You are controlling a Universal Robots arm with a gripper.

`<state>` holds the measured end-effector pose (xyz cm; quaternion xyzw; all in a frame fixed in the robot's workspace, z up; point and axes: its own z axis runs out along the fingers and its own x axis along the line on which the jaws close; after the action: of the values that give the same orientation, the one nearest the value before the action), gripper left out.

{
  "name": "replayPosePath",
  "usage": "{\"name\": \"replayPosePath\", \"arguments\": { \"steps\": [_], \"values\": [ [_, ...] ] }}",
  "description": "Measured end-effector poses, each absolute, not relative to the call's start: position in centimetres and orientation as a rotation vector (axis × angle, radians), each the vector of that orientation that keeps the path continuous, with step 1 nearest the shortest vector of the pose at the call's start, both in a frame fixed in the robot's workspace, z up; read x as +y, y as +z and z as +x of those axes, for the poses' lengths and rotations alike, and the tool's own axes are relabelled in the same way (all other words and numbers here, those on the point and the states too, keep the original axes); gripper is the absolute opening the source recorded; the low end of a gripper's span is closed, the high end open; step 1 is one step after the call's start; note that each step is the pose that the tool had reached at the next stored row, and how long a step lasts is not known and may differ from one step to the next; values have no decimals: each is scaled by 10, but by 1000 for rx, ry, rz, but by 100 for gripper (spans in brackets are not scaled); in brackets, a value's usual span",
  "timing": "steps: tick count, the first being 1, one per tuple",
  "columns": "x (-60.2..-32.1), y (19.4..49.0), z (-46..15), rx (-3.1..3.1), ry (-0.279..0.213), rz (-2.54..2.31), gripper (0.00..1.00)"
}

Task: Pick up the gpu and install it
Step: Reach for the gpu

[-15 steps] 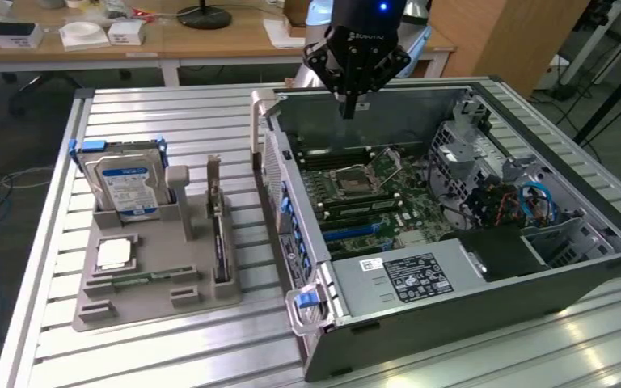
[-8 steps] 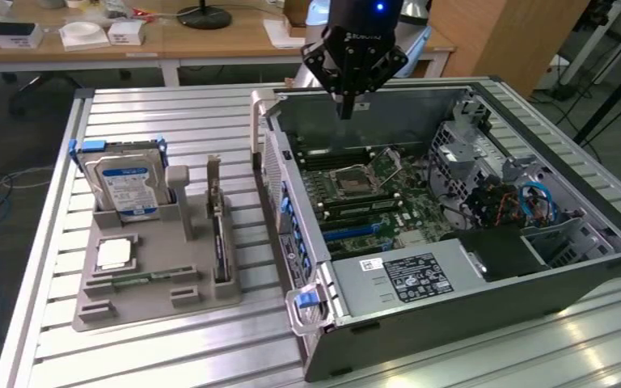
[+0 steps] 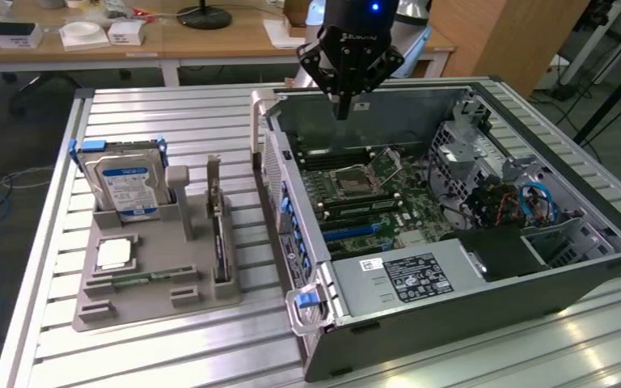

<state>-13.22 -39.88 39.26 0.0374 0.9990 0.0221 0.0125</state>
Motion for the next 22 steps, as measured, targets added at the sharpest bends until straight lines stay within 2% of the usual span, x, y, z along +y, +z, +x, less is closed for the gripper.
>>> {"name": "replayPosePath", "arguments": {
  "steps": [22],
  "values": [
    [-399,392,-142,3114,69,117,11]
  ]
}}
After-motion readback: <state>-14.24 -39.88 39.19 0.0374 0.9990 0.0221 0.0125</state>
